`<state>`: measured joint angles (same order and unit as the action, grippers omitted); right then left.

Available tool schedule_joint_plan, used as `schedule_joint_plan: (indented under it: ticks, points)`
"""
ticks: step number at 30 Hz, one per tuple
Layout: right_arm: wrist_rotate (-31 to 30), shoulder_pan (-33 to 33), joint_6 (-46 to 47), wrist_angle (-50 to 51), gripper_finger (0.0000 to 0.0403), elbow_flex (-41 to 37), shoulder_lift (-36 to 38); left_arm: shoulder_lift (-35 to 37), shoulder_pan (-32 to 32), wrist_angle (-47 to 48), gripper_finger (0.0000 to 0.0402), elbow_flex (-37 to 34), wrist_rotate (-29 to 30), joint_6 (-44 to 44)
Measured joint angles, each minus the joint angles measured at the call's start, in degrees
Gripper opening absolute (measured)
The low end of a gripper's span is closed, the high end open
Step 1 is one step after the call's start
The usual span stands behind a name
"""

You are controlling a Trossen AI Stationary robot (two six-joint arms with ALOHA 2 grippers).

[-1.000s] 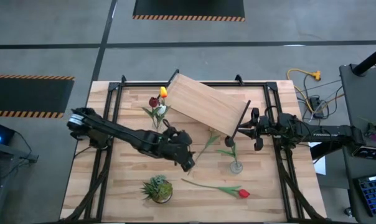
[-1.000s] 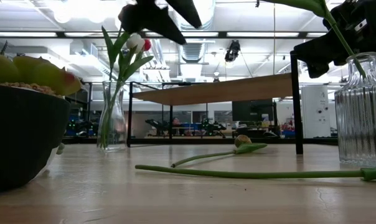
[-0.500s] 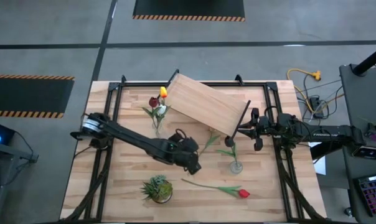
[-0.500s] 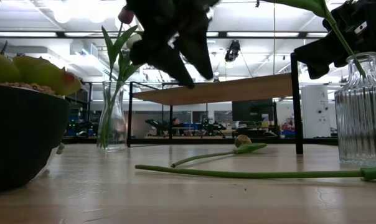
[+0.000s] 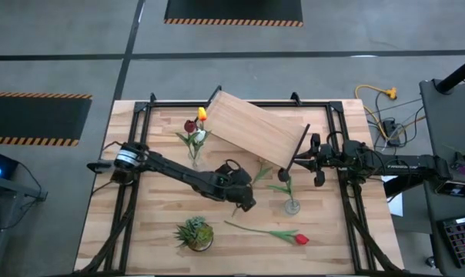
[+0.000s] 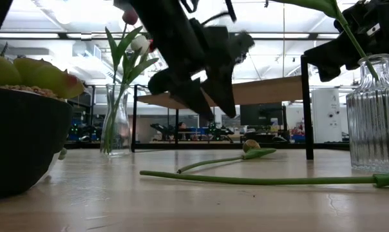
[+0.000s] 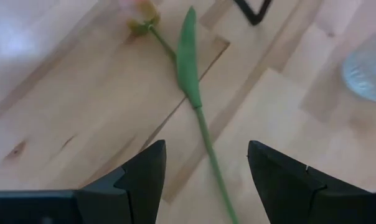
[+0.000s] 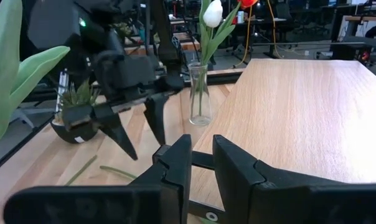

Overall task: Pick and place flowers into a vace then onto a shelf
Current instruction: Put the pink tulip into the left transparent vase

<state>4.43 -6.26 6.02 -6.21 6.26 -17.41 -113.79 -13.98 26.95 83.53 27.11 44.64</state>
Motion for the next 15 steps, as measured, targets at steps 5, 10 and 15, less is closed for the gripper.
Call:
schedule_joint_plan:
  ticks: [5,10,15]
  points:
    - [0.01,-0.01,-0.06,0.02,0.0058,0.00,0.00,-2.25,0.54,-1.45,0.0210,-0.04,-0.04,0.85]
    - [0.00,-0.02,-0.22,0.00,0.0061,0.00,0.00,-3.39,0.63,-2.85,0.0210,-0.04,-0.06,2.73]
    - [0.00,0.00,-0.24,0.00,0.0064,0.00,-0.04,-5.32,0.67,-3.87,0.0210,-0.04,-0.08,4.59]
